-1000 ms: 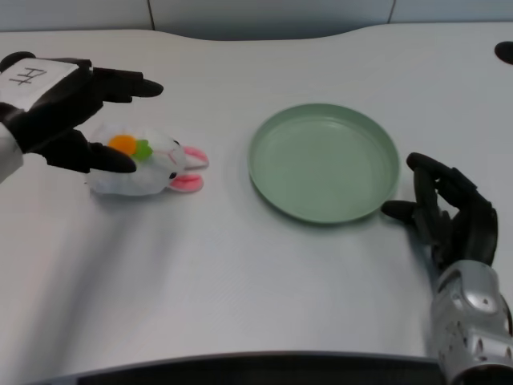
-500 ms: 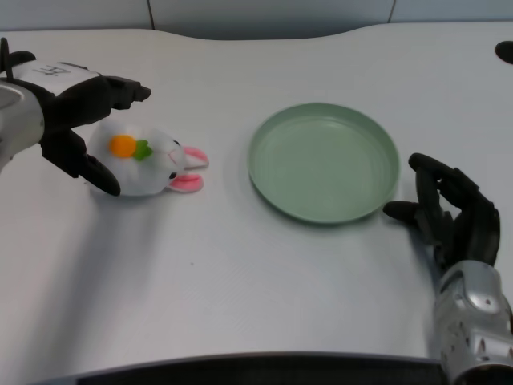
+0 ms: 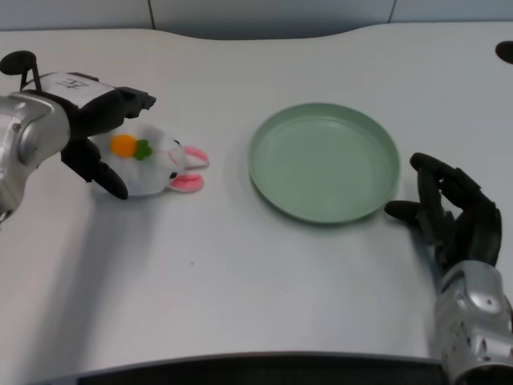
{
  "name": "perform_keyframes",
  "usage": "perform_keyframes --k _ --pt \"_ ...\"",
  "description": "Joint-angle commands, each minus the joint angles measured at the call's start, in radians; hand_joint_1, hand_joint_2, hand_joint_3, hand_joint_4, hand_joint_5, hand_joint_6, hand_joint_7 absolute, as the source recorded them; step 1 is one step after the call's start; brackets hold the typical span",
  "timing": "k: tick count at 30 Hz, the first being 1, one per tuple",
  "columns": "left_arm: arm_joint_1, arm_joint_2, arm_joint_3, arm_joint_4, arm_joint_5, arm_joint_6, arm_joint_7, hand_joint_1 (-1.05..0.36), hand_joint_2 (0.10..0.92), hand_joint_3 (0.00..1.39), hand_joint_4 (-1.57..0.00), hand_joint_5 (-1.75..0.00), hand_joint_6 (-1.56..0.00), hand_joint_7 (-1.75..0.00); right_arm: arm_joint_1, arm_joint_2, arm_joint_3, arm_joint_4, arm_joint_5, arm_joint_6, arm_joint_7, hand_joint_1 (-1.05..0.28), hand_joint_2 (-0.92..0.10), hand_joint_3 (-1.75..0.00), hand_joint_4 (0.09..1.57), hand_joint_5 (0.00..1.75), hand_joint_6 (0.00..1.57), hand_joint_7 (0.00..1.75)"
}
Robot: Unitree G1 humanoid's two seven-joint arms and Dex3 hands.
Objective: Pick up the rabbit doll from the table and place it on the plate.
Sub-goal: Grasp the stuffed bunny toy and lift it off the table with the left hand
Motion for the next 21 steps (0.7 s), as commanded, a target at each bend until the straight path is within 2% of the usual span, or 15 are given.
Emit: perform_keyframes --k 1,4,9,10,12,17,21 --pt "-0.057 -0.033 -0.033 0.101 0.024 -0.004 0.046 -1.03 0.895 0.01 0.0 0.0 -0.01 0.0 0.013 0.004 0.002 -0.023 0.003 0.007 0.003 -0.32 -0.92 -0.24 0.78 1.08 0.79 0.43" --pt "-0.099 -0.072 -0.064 0.199 0.044 -0.007 0.1 -1.05 0.901 0.01 -0.02 -0.01 -0.03 -0.01 0.016 0.002 0.002 -0.025 0.001 0.01 0.002 -0.33 -0.92 -0.24 0.77 1.08 0.78 0.43" --pt "-0.149 -0.114 -0.112 0.324 0.077 -0.005 0.181 -1.05 0.905 0.01 -0.04 -0.02 -0.05 -0.02 0.022 0.005 0.0 -0.04 0.009 0.021 0.005 -0.32 -0.92 -0.25 0.77 1.09 0.78 0.43" --pt "-0.156 -0.12 -0.121 0.346 0.082 -0.008 0.2 -1.05 0.905 0.01 -0.05 -0.02 -0.05 -0.02 0.024 0.005 0.001 -0.041 0.007 0.018 0.005 -0.32 -0.92 -0.25 0.77 1.1 0.78 0.43" --pt "-0.168 -0.127 -0.135 0.38 0.088 -0.016 0.229 -1.04 0.907 0.01 -0.07 -0.04 -0.06 -0.02 0.025 0.006 -0.002 -0.041 0.011 0.016 0.008 -0.31 -0.92 -0.26 0.77 1.11 0.78 0.43" --pt "-0.188 -0.157 -0.157 0.463 0.078 -0.027 0.271 -1.02 0.884 0.0 -0.11 -0.06 -0.11 -0.04 0.029 0.004 0.001 -0.047 0.009 0.02 0.009 -0.32 -0.92 -0.26 0.75 1.11 0.77 0.43" --pt "-0.199 -0.176 -0.173 0.511 0.075 -0.04 0.291 -1.02 0.879 0.0 -0.11 -0.06 -0.12 -0.03 0.031 0.005 -0.002 -0.051 0.013 0.021 0.011 -0.32 -0.92 -0.26 0.76 1.12 0.78 0.43"
